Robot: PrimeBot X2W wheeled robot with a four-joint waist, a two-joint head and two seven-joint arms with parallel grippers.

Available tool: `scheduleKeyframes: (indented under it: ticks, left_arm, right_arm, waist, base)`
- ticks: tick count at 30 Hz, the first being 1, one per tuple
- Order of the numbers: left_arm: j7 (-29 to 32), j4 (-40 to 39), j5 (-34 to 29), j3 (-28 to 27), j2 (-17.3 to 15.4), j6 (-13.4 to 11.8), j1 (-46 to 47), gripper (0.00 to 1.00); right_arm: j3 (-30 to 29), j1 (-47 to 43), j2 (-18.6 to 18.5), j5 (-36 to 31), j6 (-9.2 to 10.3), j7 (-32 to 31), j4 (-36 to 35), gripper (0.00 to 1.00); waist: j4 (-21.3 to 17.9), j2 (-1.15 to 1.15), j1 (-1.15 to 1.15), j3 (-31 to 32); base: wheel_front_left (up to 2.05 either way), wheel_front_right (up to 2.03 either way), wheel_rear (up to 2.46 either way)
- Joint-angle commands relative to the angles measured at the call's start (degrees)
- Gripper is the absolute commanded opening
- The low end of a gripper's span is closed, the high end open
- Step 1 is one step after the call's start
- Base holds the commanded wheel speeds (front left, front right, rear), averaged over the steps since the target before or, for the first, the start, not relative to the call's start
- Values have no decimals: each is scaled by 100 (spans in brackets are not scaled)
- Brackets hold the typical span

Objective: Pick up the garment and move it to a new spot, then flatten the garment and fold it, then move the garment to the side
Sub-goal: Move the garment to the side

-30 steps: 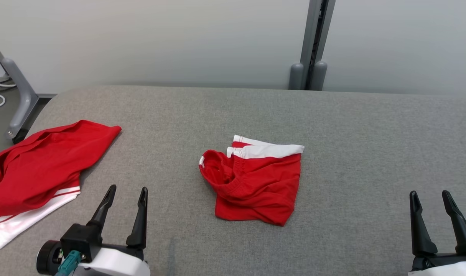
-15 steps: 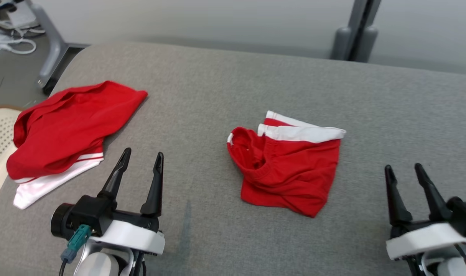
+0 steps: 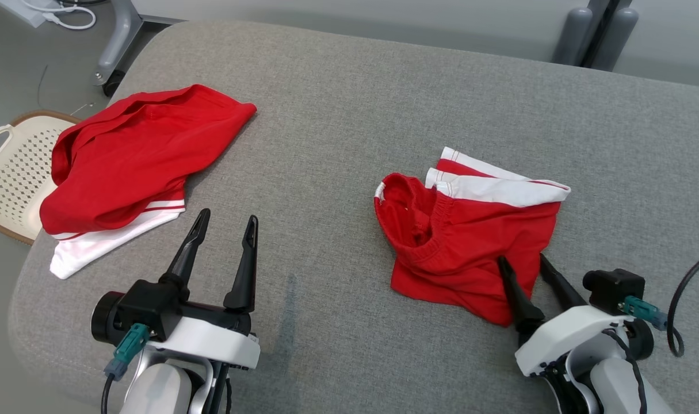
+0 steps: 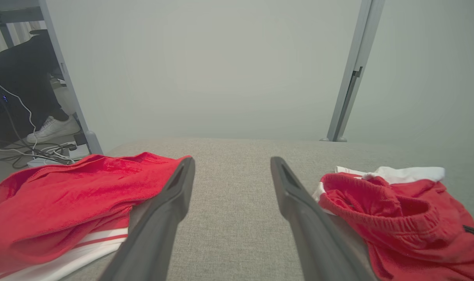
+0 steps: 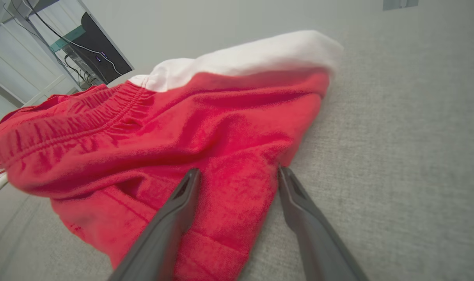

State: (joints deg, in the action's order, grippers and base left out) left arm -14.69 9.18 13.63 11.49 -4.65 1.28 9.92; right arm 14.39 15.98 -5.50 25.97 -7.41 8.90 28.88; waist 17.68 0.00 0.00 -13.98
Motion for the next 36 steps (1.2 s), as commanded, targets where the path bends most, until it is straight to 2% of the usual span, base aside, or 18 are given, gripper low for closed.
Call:
scheduleKeyframes:
  ticks: [1,7,8,10,18,22,25,26,32,36]
  left_arm:
    - [-28,20,4,-8,-9,19,86,100]
    - [-38,50,-8,5,24,26,147,100]
    - [-39,46,-12,4,31,30,152,100]
    - [-39,23,-24,6,42,36,147,100]
    - [-40,-12,-54,-13,69,72,148,100]
    - [-37,-43,-100,-21,64,99,122,100]
    - [-37,-82,-117,-52,40,104,82,100]
    - [-37,-82,-117,-52,40,104,82,100]
    - [-38,-165,-164,-90,-69,124,118,100]
    - [-38,-250,-194,-93,-137,121,185,100]
  right_arm:
    - [107,10,27,211,-15,-108,85,100]
    - [816,41,-44,1214,-20,-829,32,100]
    - [925,43,-95,1376,-22,-949,-4,49]
    - [1070,74,-203,1626,-22,-1027,-94,0]
    - [1384,253,-769,2070,-7,-933,-268,0]
    - [1581,162,-1160,2151,-7,-964,-416,0]
    - [1695,60,-1464,2187,-7,-988,-511,0]
    - [1695,60,-1464,2187,-7,-988,-511,0]
    - [1900,-53,-2060,2070,7,-1061,-610,0]
    - [2034,81,-2320,1985,7,-1083,-680,0]
  waist:
    - [-10,0,0,4]
    - [-76,0,0,13]
    - [-83,0,0,13]
    - [-91,0,0,8]
    - [-143,0,0,24]
    - [-319,0,0,53]
    - [-573,0,0,52]
    - [-573,0,0,52]
    - [-1241,0,0,-8]
    - [-1704,0,0,-133]
  base:
    - [0,0,0]
    - [0,0,0]
    - [0,0,0]
    - [0,0,0]
    - [0,0,0]
    - [0,0,0]
    - [0,0,0]
    - [0,0,0]
    - [0,0,0]
    - [0,0,0]
